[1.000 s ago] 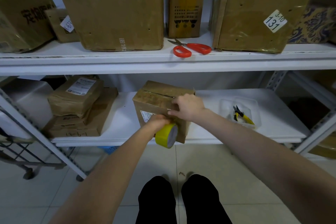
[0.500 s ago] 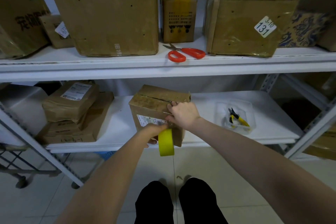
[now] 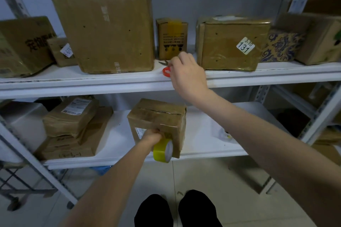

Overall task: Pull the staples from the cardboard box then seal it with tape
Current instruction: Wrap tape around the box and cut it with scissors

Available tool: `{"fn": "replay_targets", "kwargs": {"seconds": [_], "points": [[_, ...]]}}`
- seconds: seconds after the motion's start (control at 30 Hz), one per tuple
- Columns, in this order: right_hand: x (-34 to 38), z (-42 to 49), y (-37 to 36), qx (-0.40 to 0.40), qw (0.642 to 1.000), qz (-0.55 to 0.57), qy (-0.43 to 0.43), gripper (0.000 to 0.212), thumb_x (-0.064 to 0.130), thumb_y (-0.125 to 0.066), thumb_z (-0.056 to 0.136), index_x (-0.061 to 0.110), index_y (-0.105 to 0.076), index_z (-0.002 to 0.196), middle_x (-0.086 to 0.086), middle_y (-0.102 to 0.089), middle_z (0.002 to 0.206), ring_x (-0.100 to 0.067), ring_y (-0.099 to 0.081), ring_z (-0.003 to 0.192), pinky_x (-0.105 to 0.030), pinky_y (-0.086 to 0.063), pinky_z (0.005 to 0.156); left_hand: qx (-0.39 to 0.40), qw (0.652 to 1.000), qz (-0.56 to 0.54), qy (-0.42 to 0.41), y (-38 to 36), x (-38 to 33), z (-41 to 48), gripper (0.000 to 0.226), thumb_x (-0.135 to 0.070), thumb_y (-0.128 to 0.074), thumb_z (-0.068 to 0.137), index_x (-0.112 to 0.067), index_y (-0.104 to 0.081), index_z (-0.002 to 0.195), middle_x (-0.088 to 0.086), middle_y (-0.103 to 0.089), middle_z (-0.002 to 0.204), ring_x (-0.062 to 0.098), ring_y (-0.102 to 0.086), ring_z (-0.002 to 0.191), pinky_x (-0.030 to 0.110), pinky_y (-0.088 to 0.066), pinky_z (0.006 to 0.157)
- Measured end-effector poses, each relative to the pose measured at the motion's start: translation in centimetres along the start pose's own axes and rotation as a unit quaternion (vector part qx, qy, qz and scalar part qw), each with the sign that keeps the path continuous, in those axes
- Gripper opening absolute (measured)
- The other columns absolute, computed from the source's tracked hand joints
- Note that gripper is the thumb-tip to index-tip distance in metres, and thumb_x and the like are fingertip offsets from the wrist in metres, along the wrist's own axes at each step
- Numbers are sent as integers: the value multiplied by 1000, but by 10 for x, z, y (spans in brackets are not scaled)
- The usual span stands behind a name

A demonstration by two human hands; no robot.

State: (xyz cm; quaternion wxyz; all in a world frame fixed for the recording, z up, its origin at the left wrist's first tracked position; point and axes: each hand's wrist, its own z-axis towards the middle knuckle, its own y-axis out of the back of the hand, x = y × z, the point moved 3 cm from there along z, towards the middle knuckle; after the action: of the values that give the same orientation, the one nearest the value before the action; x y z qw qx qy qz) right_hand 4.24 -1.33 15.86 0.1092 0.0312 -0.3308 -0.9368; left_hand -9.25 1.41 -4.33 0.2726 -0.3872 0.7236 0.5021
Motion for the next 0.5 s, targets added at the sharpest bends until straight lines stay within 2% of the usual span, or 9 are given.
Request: {"fn": "replay_targets", "kwargs": {"seconds": [0.07,0.13,0.23,0.33,0.37,0.43,0.5], "points": [[-6,17,-4,80,993,-30,-84,28,27,-46,99,7,-60,112,-11,-55,115,-27,-50,107,-35,-46,72,9,1000,8,-1,2,-7,-13,16,-20,-52,93,-15,-62,105,8,-63,112,29,-58,109,34,-49,86],[-6,27,-7,156,976,-41,-149,42,40,-38,100,7,-62,110,-11,-58,111,-28,-53,104,-37,-46,74,11,1000,7,19,3,-10,-19,24,-22,-46,98,-14,-55,118,7,-55,112,28,-54,113,30,-42,79],[-8,45,-7,263,944,-33,-197,41,51,-52,90,11,-60,94,-3,-61,90,-23,-57,84,-31,-46,67,18,999,-21,31,4,-11,-23,26,-25,-43,100,-13,-50,122,12,-55,121,26,-54,106,30,-41,77],[-12,54,2,321,923,18,-212,39,50,-68,81,14,-59,91,-1,-58,79,-20,-59,79,-28,-45,61,28,998,-40,42,5,-5,-17,16,-27,-51,96,-16,-51,107,9,-58,105,23,-55,91,27,-45,67],[-12,53,5,326,921,22,-212,38,50,-69,80,14,-59,90,-1,-58,79,-20,-59,79,-28,-45,61,29,998,-46,43,5,-3,-14,17,-27,-55,93,-16,-54,106,9,-60,104,24,-57,92,29,-48,69],[-11,48,9,326,923,12,-206,37,48,-69,81,14,-57,88,-1,-58,79,-20,-58,79,-29,-44,61,33,996,-67,50,4,0,-7,23,-29,-60,89,-15,-58,108,12,-63,107,28,-61,99,38,-53,87],[-11,40,13,319,927,-8,-195,33,44,-67,83,14,-56,89,-1,-56,76,-21,-57,78,-30,-44,61,36,994,-83,54,3,5,2,23,-26,-63,87,-15,-59,107,14,-63,111,31,-61,105,46,-50,96]]}}
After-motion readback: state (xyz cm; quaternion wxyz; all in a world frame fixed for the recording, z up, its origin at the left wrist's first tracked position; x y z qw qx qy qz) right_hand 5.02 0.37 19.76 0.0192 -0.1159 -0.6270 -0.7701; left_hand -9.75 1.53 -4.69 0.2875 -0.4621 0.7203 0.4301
